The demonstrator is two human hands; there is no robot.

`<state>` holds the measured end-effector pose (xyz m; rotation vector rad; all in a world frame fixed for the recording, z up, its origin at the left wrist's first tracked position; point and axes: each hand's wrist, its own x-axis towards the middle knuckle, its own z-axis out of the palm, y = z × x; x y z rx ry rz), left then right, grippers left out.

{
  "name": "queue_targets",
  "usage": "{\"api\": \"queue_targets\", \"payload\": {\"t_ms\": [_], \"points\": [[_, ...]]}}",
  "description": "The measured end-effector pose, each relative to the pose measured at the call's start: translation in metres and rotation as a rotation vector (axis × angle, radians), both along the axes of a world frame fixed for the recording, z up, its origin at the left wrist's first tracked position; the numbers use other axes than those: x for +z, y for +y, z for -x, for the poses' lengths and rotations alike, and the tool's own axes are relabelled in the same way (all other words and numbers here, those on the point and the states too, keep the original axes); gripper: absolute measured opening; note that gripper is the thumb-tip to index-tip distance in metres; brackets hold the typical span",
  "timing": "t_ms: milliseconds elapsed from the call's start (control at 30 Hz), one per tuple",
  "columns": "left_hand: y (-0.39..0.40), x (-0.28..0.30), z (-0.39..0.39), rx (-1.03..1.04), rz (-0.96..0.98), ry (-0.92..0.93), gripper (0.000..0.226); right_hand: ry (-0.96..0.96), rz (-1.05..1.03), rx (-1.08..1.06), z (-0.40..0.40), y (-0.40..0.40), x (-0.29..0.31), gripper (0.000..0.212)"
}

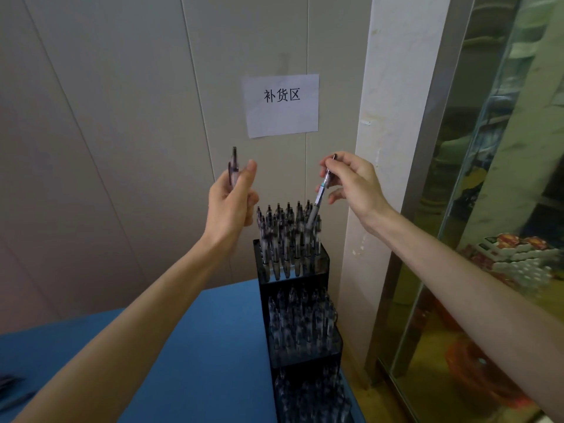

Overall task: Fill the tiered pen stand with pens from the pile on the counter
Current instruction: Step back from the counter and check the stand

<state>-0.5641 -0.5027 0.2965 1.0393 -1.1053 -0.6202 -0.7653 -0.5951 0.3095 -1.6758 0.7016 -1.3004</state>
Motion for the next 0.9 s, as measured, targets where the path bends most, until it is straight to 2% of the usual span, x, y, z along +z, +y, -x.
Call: {"api": "queue_targets", "payload": {"t_ms": [133,200,367,467,567,733,900], "points": [[0.004,0.007,0.001,-0.014,-0.079,0.119,0.054,-0.063,0.047,-0.066,0.002,0.002,0.007,0.023],[0.005,0.005,0.003,-0.064,-0.107,0.156,0.046,-0.075,0.08,-0.105,0.002,0.004,0.008,0.02],[0.015,-0.012,0.01,-0.006,-0.028,-0.053,0.032,-0.07,0.074,-0.156,0.005,0.009,-0.002,0.018],[0.022,-0.022,0.013,0.011,-0.048,-0.115,0.033,-0.034,0.084,-0.151,0.011,0.017,-0.012,0.016],[0.03,-0.035,0.011,0.031,-0.09,-0.263,0.034,0.008,0.152,-0.106,0.019,0.031,-0.028,0.018],[0.045,-0.062,0.007,0.015,-0.045,-0.298,0.028,0.164,0.295,-0.056,0.026,0.047,-0.07,0.025],[0.054,-0.075,0.006,0.0,-0.001,-0.31,0.037,0.136,0.298,-0.118,0.027,0.045,-0.091,0.022]]}}
